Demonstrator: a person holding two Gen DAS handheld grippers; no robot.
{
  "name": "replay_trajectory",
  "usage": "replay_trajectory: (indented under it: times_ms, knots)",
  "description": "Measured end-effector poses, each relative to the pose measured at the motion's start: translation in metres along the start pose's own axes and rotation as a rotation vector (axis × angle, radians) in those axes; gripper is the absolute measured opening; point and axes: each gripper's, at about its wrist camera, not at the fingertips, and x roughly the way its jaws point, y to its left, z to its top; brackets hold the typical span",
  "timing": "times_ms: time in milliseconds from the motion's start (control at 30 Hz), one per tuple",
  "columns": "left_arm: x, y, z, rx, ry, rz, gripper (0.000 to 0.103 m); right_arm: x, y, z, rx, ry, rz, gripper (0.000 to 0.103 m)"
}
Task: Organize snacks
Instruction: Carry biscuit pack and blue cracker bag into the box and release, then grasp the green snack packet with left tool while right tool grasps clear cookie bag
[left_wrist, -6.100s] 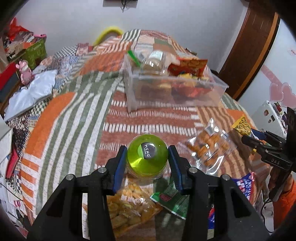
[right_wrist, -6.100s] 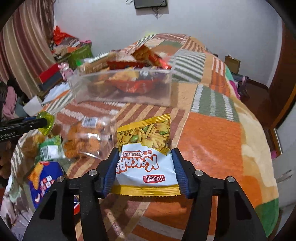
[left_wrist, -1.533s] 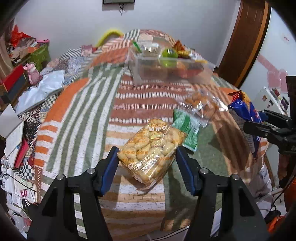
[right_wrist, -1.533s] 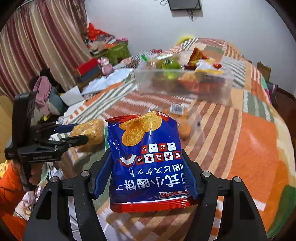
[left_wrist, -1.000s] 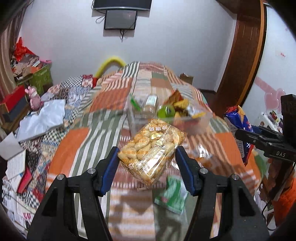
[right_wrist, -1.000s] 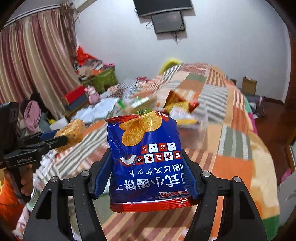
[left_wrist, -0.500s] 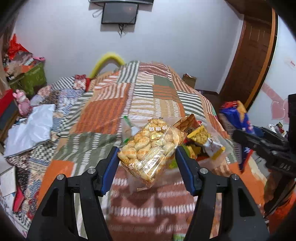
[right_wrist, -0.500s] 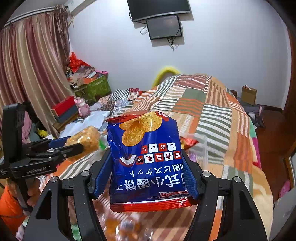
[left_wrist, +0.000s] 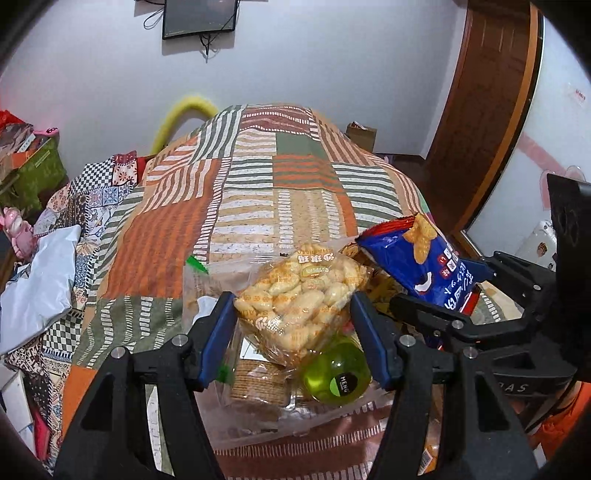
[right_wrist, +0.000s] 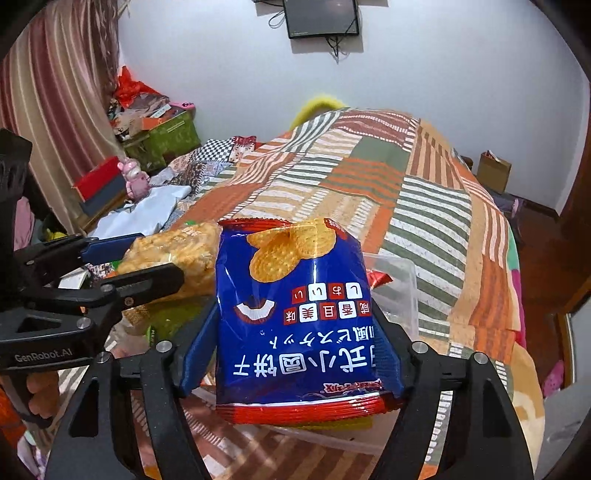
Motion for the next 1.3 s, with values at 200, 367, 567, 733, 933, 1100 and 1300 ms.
replay_trajectory:
  times_ms: [200,367,567,733,933,1100,1300]
  knots:
    - [-0.01,-0.004,0.0,-0.006,-0.008,-0.022,0.065,-0.009,-0.007,0.0,0.04,0.01,0.025,0.075]
    - [-0.024,-0.007,-0.004,-0.004,-0.021,-0.022,0.065,-0.028,-0.005,0.0,0.017,-0.036,-0.006,0.08]
    - [-0.054,-0.007,-0.02,-0.007,-0.029,-0.015,0.071,-0.058,0.002,-0.005,0.016,-0.081,0.015,0.083]
    - [-0.08,-0.009,-0.046,0.012,-0.033,0.014,0.078,-0.079,0.019,-0.024,-0.01,-0.09,0.034,0.086]
    - [-0.098,-0.008,-0.085,0.014,0.01,0.027,0.084,-0.082,0.044,-0.063,-0.054,-0.025,0.06,0.087]
    - [-0.103,-0.008,-0.122,0.011,0.062,0.041,0.084,-0.072,0.057,-0.104,-0.056,0.066,0.076,0.087]
    - [-0.103,-0.009,-0.16,-0.026,0.136,-0.004,0.084,-0.055,0.063,-0.135,-0.054,0.166,0.084,0.087]
